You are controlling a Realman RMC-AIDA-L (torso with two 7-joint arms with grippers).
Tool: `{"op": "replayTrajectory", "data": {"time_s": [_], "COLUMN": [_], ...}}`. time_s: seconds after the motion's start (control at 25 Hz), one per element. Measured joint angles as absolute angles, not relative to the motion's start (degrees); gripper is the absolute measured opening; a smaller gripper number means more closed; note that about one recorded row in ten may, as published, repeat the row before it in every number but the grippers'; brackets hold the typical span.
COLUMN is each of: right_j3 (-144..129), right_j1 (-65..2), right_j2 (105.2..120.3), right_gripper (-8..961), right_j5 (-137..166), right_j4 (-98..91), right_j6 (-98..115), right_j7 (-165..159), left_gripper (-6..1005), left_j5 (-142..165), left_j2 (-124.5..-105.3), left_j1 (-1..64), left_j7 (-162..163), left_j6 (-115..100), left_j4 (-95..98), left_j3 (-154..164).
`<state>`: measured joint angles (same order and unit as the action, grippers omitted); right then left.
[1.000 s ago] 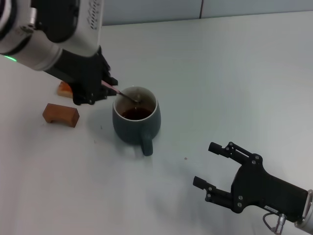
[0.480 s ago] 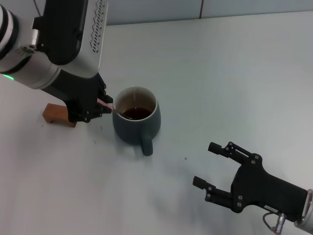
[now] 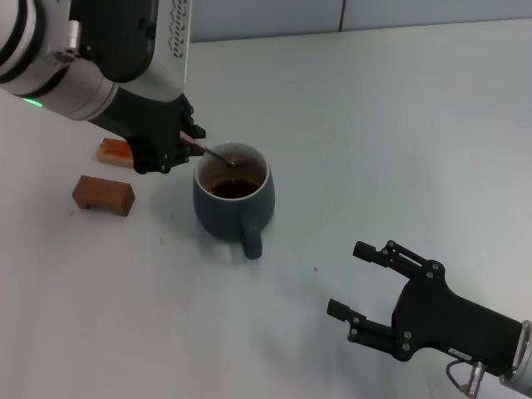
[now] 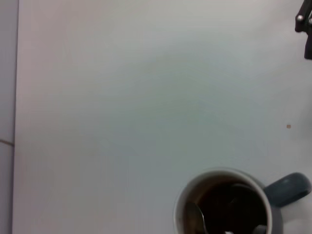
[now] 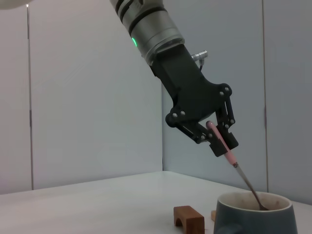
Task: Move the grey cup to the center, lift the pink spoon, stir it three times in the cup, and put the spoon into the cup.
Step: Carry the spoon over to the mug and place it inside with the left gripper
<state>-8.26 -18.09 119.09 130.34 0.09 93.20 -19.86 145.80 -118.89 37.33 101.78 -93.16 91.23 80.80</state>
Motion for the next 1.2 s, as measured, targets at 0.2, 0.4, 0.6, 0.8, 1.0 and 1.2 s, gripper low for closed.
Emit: {"op": "replayTrajectory", "data": {"time_s": [0.2,0.4,0.6,0.8,1.0,1.2], "right_j3": [-8.3,-8.3,-8.4,-8.4,-8.4,-8.3], "right_j1": [-17.8,-17.8,-18.0,-18.3,-18.3,-18.1], "right_j2": [119.09,119.09,119.09,119.09,119.09,119.09], "right_gripper": [794,794,794,793,793,792], "right_j5": [130.3,130.3,130.3,130.3,130.3,130.3], "right_j4": [0.1,0.1,0.1,0.1,0.1,0.1], "right_j6": [93.2,93.2,93.2,93.2,93.2,93.2], "right_j7": [-19.9,-19.9,-19.9,-19.9,-19.9,-19.9], "left_gripper": [202,208,214,220,226,232], "left_j5": [145.0,144.7,145.1,145.7,144.9,141.4], "left_j2": [-119.06,-119.04,-118.68,-118.61,-118.73,-118.73], "left_j1": [37.4,36.6,35.3,35.5,36.0,35.4], "left_j7": [101.8,102.1,102.5,102.7,102.8,103.4], "left_j6": [-93.2,-95.0,-96.4,-95.6,-94.0,-92.0], "left_j4": [91.4,91.7,92.8,92.3,91.6,91.3], "left_j3": [82.0,83.2,82.8,79.6,79.2,78.7]}}
